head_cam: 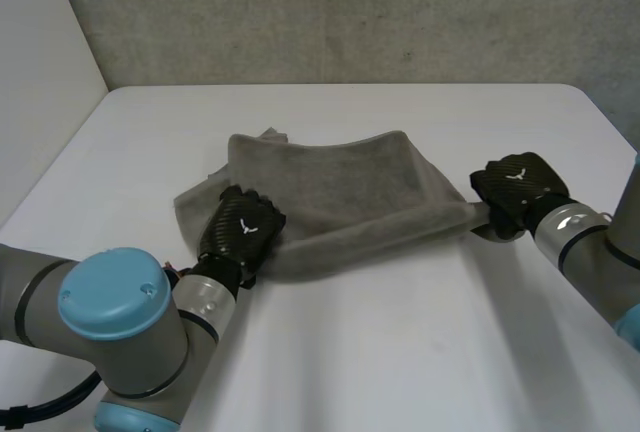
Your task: Fold the towel.
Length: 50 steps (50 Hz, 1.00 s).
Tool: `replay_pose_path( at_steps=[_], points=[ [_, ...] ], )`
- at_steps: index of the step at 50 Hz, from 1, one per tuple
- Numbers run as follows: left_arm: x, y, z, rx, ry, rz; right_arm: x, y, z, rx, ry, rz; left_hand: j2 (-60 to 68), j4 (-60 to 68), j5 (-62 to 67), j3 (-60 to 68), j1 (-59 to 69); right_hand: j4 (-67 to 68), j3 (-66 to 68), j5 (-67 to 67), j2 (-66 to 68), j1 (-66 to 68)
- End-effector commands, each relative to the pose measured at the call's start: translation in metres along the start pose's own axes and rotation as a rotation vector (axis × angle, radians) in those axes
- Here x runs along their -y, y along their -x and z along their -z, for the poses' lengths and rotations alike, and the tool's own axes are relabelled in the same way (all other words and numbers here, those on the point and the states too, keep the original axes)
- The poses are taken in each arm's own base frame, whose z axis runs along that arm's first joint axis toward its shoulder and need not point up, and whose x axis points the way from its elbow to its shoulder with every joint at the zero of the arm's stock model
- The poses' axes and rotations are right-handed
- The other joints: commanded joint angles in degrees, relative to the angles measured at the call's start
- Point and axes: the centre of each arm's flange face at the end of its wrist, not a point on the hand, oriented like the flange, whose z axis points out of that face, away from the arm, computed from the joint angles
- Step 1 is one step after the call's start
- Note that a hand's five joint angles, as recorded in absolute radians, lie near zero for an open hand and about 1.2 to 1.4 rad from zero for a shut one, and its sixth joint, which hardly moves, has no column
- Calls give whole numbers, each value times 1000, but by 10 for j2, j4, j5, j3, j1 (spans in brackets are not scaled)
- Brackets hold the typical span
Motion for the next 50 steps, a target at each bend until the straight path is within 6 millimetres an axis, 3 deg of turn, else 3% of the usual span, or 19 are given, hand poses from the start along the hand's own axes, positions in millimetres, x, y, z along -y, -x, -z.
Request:
replay_pose_path(
  at_steps=[1, 11, 16, 31, 35, 40, 50],
  points=[
    [6, 8, 2, 12, -3, 3, -16, -20, -3, -54, 27, -29, -172, -172, -169, -172, -174, 33, 37, 32, 34, 38],
    [-5, 45, -4, 96, 38, 21, -28, -44, -7, -122, 43, -50, -199, -200, -197, -200, -201, 33, 37, 32, 34, 38],
    [-20, 65, -11, 123, 61, 55, -32, -48, -10, -131, 50, -60, -186, -186, -184, -186, -188, 33, 37, 32, 34, 38],
    [-40, 72, -10, -113, 92, 247, -50, -51, -19, -135, 86, -77, -65, -65, -62, -65, -67, 33, 37, 32, 34, 38],
    [-44, 79, -13, -112, 91, 261, -49, -50, -18, -132, 86, -77, -70, -70, -67, -70, -72, 33, 37, 32, 34, 38],
    [-63, 88, -22, -89, 130, 277, -49, -51, -19, -132, 85, -77, -81, -82, -79, -82, -83, 33, 37, 32, 34, 38],
    [-82, 92, -28, -82, 174, 293, -51, -51, -20, -132, 88, -78, -65, -65, -62, -65, -67, 33, 37, 32, 34, 38]
  ],
)
